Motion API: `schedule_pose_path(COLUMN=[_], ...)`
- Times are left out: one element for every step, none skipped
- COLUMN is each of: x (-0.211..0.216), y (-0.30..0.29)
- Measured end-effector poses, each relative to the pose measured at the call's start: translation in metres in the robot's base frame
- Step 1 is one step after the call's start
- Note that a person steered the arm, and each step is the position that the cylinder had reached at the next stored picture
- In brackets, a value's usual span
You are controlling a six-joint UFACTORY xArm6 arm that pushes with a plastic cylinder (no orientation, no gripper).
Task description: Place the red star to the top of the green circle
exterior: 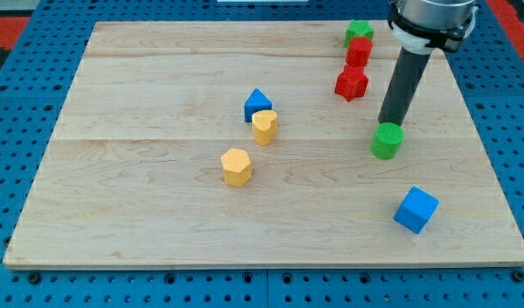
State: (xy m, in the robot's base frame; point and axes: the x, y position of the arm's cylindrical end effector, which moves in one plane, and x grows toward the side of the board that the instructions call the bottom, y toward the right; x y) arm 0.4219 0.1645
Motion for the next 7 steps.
schedule_pose_path(x=[0.002, 0.023, 0.049, 0.039, -0.011, -0.07, -0.113], y=[-0.013, -0.012, -0.011, 0.008, 0.026, 0.026, 0.001])
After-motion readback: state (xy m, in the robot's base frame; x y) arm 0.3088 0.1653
